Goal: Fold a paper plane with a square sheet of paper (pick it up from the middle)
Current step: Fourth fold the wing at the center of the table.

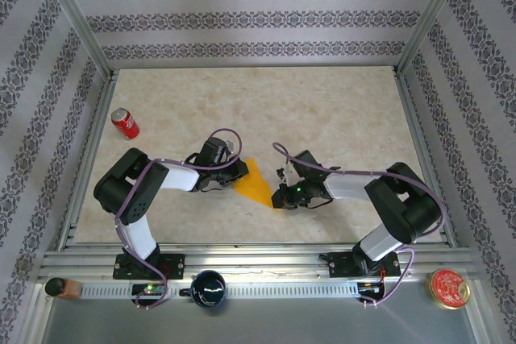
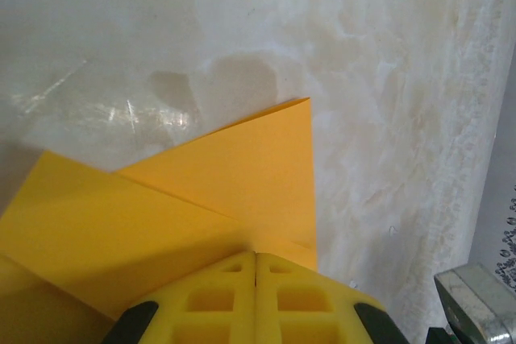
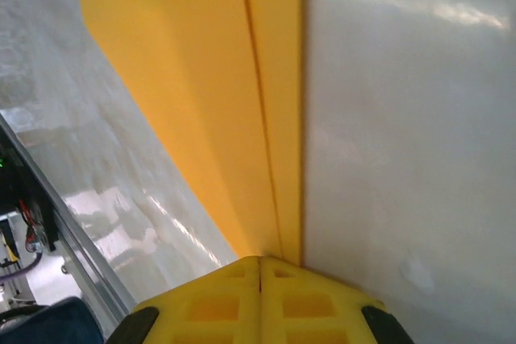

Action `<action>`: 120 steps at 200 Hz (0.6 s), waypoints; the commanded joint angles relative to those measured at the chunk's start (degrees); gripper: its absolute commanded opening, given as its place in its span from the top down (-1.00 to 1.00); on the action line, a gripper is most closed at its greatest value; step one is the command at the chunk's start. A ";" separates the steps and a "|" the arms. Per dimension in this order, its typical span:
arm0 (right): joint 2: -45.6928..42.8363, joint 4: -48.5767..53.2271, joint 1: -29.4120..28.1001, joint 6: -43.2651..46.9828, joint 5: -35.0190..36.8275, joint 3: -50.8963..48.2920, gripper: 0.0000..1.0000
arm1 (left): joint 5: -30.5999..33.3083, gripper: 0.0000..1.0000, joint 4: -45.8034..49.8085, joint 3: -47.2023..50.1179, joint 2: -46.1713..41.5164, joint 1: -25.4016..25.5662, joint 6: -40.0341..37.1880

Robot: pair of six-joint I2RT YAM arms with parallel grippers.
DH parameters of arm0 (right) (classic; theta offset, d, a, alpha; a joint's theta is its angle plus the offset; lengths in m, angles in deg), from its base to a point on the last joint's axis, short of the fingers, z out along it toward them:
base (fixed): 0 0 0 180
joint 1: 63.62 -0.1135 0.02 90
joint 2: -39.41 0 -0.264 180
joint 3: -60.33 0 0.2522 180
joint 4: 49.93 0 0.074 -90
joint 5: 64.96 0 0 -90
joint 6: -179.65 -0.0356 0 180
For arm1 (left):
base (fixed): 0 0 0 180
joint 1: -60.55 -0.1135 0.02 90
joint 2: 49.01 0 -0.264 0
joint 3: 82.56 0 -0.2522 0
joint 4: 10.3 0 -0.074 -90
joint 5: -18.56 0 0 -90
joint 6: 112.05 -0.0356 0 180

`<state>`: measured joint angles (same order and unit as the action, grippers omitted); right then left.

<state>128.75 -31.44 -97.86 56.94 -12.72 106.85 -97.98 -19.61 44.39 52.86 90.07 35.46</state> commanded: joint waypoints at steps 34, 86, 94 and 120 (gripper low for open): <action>-8.88 14.83 0.89 2.10 1.86 0.68 0.84 | 4.67 0.95 8.10 0.02 0.46 -1.71 -1.56; -7.41 6.07 1.79 -2.78 -2.88 9.16 0.79 | 3.14 0.95 6.57 -0.26 0.64 -1.65 -1.66; -4.37 6.96 1.75 -3.35 -2.33 11.01 0.80 | 3.12 0.95 6.25 -0.09 0.48 -1.58 -1.54; 2.34 1.28 0.61 -7.50 -2.11 12.64 0.80 | 2.52 0.94 4.94 0.42 0.61 -1.62 -1.14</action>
<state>125.93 -26.96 -96.77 53.73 -14.91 118.50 -97.33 -18.01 43.78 52.62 89.26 35.22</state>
